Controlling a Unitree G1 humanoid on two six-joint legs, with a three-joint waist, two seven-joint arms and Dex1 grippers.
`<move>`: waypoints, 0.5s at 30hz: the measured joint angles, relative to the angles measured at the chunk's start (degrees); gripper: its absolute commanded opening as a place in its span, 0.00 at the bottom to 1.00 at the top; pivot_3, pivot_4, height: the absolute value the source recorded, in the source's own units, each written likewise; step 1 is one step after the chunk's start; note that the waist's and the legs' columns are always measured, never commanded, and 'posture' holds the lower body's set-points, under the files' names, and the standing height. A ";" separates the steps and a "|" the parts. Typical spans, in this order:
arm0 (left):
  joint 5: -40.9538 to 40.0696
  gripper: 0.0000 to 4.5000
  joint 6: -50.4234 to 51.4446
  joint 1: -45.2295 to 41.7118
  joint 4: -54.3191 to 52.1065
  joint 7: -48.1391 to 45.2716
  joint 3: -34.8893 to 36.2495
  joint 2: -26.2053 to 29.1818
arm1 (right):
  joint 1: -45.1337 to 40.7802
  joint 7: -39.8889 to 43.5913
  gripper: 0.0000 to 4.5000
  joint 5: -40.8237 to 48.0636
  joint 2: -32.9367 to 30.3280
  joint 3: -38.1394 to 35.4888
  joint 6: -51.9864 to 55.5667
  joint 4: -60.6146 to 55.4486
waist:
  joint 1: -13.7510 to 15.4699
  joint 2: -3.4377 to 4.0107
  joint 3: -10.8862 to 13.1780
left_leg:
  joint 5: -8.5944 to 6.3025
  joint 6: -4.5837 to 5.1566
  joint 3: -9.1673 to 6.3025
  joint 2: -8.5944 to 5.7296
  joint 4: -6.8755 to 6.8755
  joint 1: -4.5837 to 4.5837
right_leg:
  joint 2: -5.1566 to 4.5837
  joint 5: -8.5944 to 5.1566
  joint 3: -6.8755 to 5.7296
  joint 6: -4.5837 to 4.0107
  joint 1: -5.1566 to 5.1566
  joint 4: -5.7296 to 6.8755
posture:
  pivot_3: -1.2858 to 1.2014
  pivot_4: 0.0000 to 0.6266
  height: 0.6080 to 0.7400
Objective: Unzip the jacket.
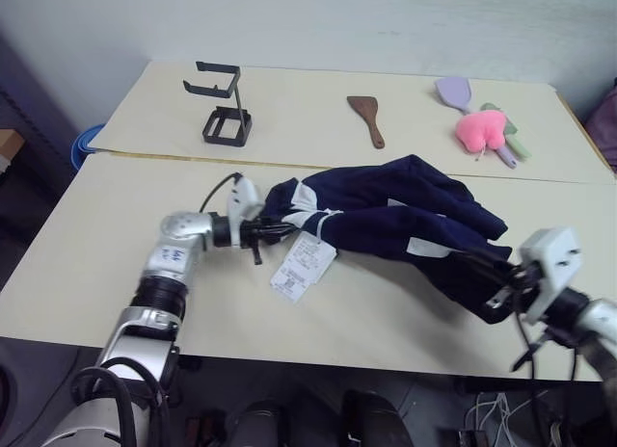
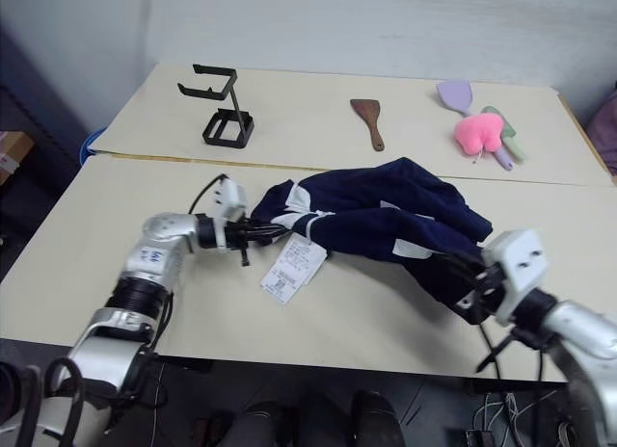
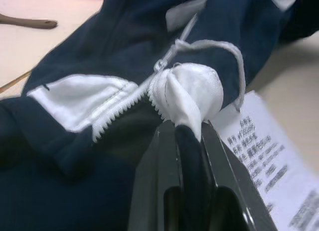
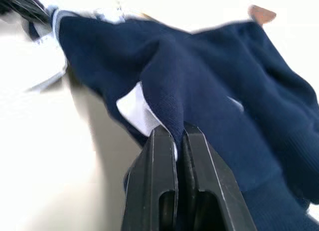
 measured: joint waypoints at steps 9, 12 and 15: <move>-4.19 0.00 11.35 9.92 -13.39 -16.38 -1.16 17.08 | 11.27 7.13 0.00 27.67 -12.59 -7.34 21.62 -2.79 | 0.30 -0.01 0.00 | -0.07 -0.02 -0.29 -0.04 -0.06 0.00 | -0.12 -0.02 0.05 -0.05 0.17 -0.14 | 0.52 0.24 1.00; -2.93 0.00 6.50 19.42 -19.50 -16.35 -2.39 19.31 | 20.13 9.85 0.00 16.67 -11.60 -1.33 14.18 -7.78 | 0.64 -0.02 -0.01 | -0.11 -0.03 -0.27 -0.05 -0.08 -0.02 | -0.11 -0.03 0.31 -0.05 0.18 -0.24 | 0.52 0.24 1.00; -3.56 0.21 6.13 29.76 -27.53 -15.99 -2.70 19.56 | 27.92 11.32 0.12 -0.70 -6.83 7.07 -1.04 -6.61 | 0.84 -0.06 -0.03 | -0.14 0.03 -0.22 -0.12 -0.03 -0.04 | -0.15 -0.01 0.43 -0.02 0.19 -0.28 | 0.52 0.24 1.00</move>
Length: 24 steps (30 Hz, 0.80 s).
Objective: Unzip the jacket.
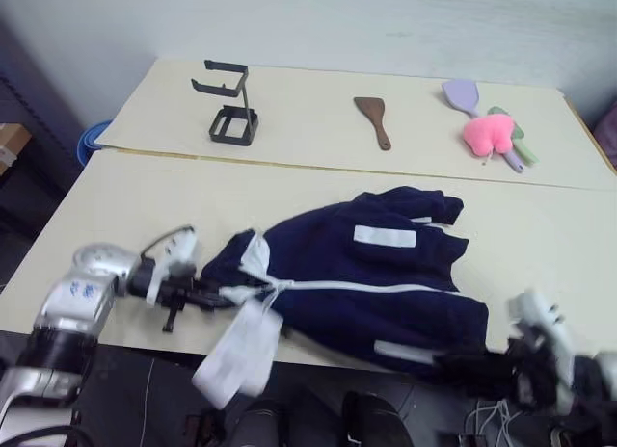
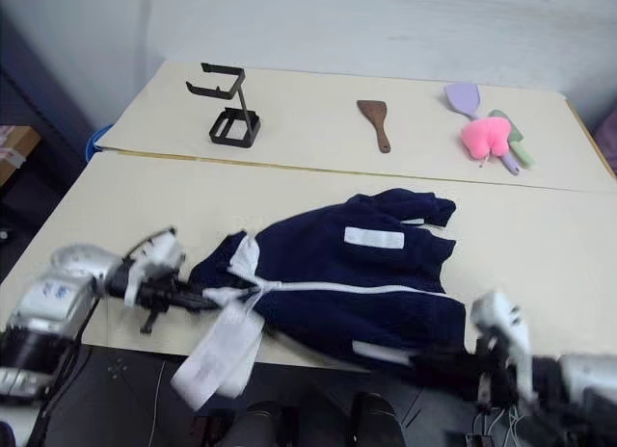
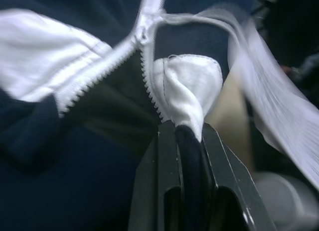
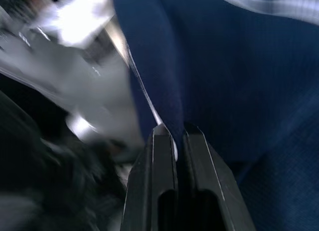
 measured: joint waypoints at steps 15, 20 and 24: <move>-9.60 1.00 11.83 3.58 -11.35 4.86 8.56 4.50 | 2.70 5.08 0.99 16.56 1.89 -18.50 2.81 2.65 | -0.09 0.04 -0.03 | -0.06 -0.16 -0.13 0.18 -0.02 0.15 | -0.42 -0.05 0.05 -0.11 0.06 -0.22 | 0.52 0.24 1.00; -9.55 1.00 9.74 -2.98 -10.08 5.76 8.48 3.39 | -8.87 3.30 0.99 14.79 -0.14 -14.11 -0.73 -1.62 | -0.22 0.09 -0.04 | -0.08 -0.24 -0.04 0.19 -0.06 0.16 | -0.22 -0.05 0.04 -0.11 0.01 -0.20 | 0.52 0.24 1.00; -2.81 1.00 -4.03 -1.38 -9.75 6.13 5.62 -0.19 | -12.88 3.71 0.99 3.15 2.68 -6.18 -10.96 -1.76 | -0.06 0.07 -0.03 | -0.09 -0.23 0.15 0.10 -0.08 0.09 | 0.19 -0.05 -0.04 -0.11 -0.11 0.08 | 0.52 0.24 1.00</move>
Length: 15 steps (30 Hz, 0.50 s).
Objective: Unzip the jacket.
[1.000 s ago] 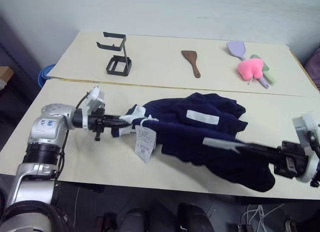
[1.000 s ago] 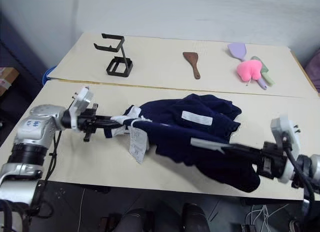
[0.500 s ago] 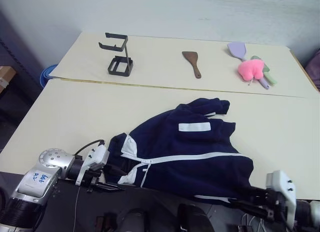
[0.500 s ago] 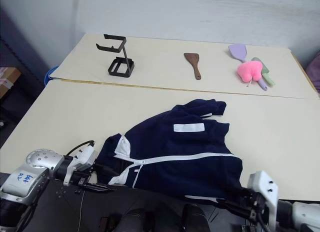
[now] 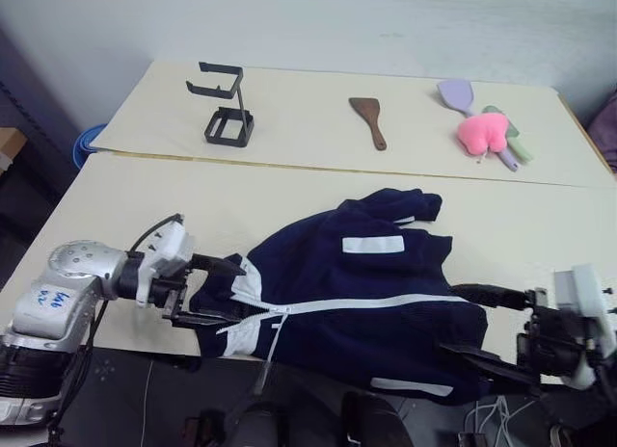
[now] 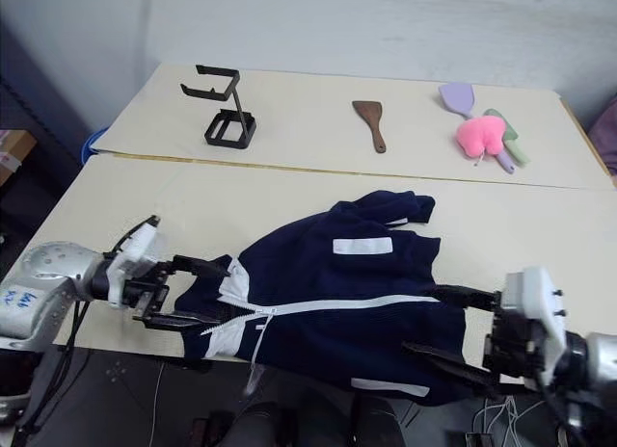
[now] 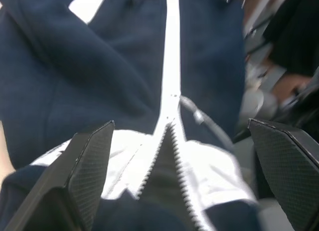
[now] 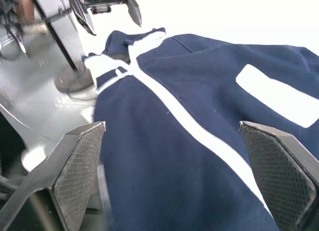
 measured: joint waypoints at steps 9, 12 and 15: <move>6.17 1.00 -35.69 2.43 0.13 -4.10 -0.77 -4.29 | 7.30 4.58 0.99 -13.15 4.73 2.51 -15.40 5.41 | -0.10 0.00 -0.03 | 0.03 0.36 0.16 -0.14 0.11 0.09 | -0.21 0.21 -0.15 0.38 0.20 -0.37 | 0.52 0.24 1.00; 9.32 1.00 -48.66 5.00 1.85 -4.50 -2.47 -5.80 | 7.71 4.60 0.99 -15.96 7.00 2.11 -20.96 7.59 | -0.41 0.02 -0.03 | 0.03 0.32 0.25 -0.05 0.10 0.16 | -0.16 0.20 -0.08 0.37 0.17 -0.43 | 0.52 0.24 1.00; 12.28 1.00 -59.35 6.75 6.95 -3.38 -3.64 -6.90 | 7.81 4.77 0.99 -17.89 8.96 1.54 -26.73 9.18 | -0.31 0.07 -0.06 | 0.03 0.31 0.27 -0.04 0.09 0.18 | -0.19 0.19 -0.05 0.35 0.15 -0.41 | 0.52 0.24 1.00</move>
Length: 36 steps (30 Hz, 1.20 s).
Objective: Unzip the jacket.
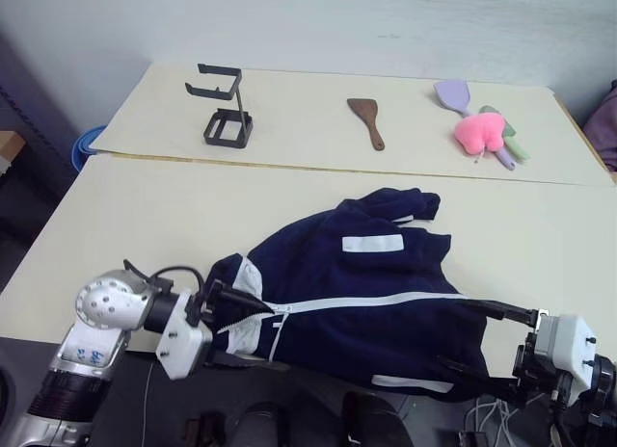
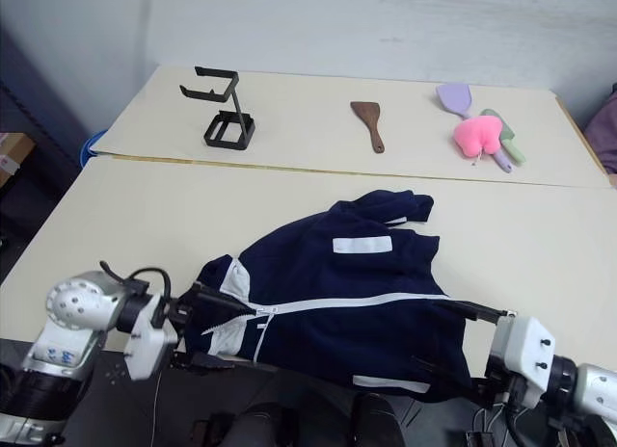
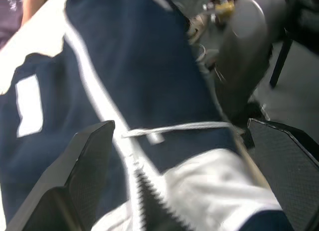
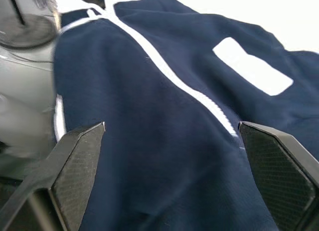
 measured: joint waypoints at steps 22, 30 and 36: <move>-7.41 0.70 19.05 -5.54 -0.91 11.25 -9.96 -1.61 | 2.02 -4.92 1.00 1.45 1.23 4.26 1.97 -3.81 | 0.17 0.13 -0.11 | -0.03 0.08 -0.11 -0.01 0.03 -0.06 | -0.01 0.01 0.26 -0.01 0.01 0.17 | 0.52 0.24 1.00; -13.52 0.70 36.22 -5.21 -5.57 10.71 -9.17 -1.88 | 1.85 -6.33 1.00 1.51 1.24 5.76 3.89 -3.81 | 0.25 0.13 -0.11 | -0.03 0.09 -0.09 -0.02 0.04 -0.07 | 0.01 0.01 0.23 -0.01 0.02 0.14 | 0.52 0.24 1.00; -10.94 0.70 34.68 -3.79 -6.84 10.68 -9.01 -2.86 | 2.42 -6.63 1.00 1.51 1.24 5.78 4.11 -3.79 | 0.25 0.13 -0.11 | -0.03 0.08 -0.07 -0.03 0.04 -0.06 | 0.02 0.01 0.22 -0.01 0.01 0.04 | 0.52 0.24 1.00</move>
